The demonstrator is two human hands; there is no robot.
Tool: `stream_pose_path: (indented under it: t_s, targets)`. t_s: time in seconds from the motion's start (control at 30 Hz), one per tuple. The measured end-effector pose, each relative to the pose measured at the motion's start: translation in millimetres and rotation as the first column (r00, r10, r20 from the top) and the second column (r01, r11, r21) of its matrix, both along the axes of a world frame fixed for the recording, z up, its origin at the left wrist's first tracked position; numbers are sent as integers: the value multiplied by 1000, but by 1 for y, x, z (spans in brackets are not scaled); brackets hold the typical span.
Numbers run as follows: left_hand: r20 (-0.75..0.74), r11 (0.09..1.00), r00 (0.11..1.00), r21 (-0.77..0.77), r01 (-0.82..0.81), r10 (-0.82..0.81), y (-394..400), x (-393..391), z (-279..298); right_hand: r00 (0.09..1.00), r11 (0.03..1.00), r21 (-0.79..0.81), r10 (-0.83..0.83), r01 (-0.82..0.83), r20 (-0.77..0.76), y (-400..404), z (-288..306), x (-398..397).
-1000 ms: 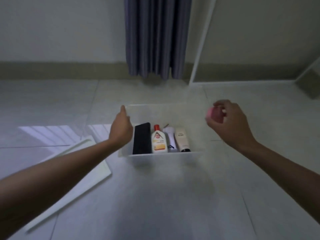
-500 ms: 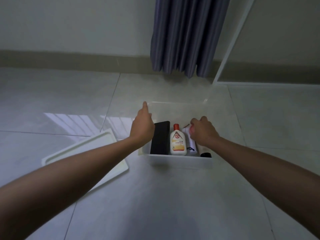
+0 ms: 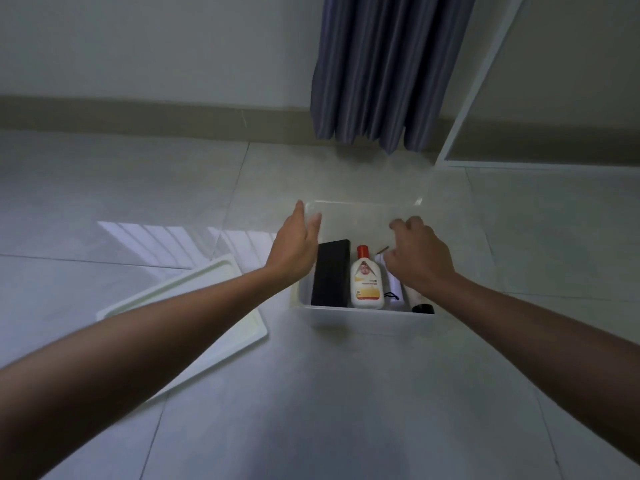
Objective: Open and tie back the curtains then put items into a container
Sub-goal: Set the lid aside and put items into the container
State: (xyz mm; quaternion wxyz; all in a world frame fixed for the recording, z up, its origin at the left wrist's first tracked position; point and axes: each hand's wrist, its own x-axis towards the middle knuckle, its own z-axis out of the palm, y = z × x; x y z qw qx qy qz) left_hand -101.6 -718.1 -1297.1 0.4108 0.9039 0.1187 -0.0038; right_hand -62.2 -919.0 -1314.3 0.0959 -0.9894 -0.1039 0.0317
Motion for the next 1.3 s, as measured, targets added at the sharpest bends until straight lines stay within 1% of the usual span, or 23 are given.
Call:
stream_pose_path:
  t_s: [0.07,0.13,0.2,0.23,0.27,0.3,0.33,0.4,0.47,0.53,0.57,0.63,0.7,0.73,0.8,0.87,0.9,0.97,1.03,1.1,1.13,1.2,1.3]
  targets:
    - [30,998,998,-41,-46,47,22,-1,0,989,974,202,75,-99,124,31,25,-10]
    - [48,987,986,-11,-161,161,59,-7,-5,965,898,371,175,-238,195,70,49,-24]
    - [10,946,947,57,-320,320,105,-17,-13,931,796,482,297,-365,214,111,67,-44]
    - [-27,905,908,98,-414,418,128,-26,-18,911,748,522,361,-410,198,131,70,-55]
    - [-72,851,853,152,-502,516,150,-38,-23,892,712,550,422,-435,160,150,70,-66]
    - [-121,791,788,216,-573,604,170,-53,-27,871,699,556,480,-451,103,167,66,-76]
    - [-170,737,724,281,-615,668,188,-70,-32,849,708,533,528,-463,36,183,57,-84]
    - [-263,674,624,370,-639,736,213,-106,-43,811,776,434,565,-458,-153,208,31,-96]
    - [-371,649,534,405,-644,760,228,-140,-56,782,868,343,480,-358,-398,224,4,-100]
    - [-486,665,474,373,-647,734,236,-169,-65,732,941,251,334,-226,-593,232,-20,-103]
    - [-526,694,483,337,-637,699,237,-179,-69,714,962,209,272,-177,-645,234,-29,-104]
    - [-559,762,547,275,-586,623,235,-188,-72,709,978,167,204,-123,-675,236,-41,-107]
    - [-555,786,583,242,-569,594,231,-187,-70,710,977,202,193,-74,-677,238,-43,-109]
    - [-555,770,573,220,-599,604,229,-186,-70,704,973,226,186,-37,-685,239,-41,-109]
    - [-537,678,499,202,-707,680,227,-183,-67,698,965,263,181,11,-692,243,-30,-109]
    - [-453,597,449,264,-758,770,231,-177,-54,727,957,291,209,-14,-653,244,-14,-104]
    - [-389,581,459,301,-756,799,237,-170,-42,760,950,308,232,-43,-607,242,-2,-100]
    - [-252,587,531,304,-751,809,246,-150,-10,849,931,351,262,-98,-459,233,30,-88]
    - [-127,618,606,228,-752,785,243,-127,23,929,911,394,248,-126,-276,214,64,-68]
    - [-39,656,656,95,-749,754,221,-105,47,976,894,429,192,-129,-105,183,89,-44]
    - [-19,687,687,20,-726,726,204,-94,54,988,888,444,150,-121,-32,164,95,-33]
    - [-5,774,777,-83,-627,629,163,-72,60,997,871,487,39,-69,71,119,97,-16]
    - [-5,883,892,-133,-449,453,103,-45,60,975,826,560,-175,68,140,46,88,-11]
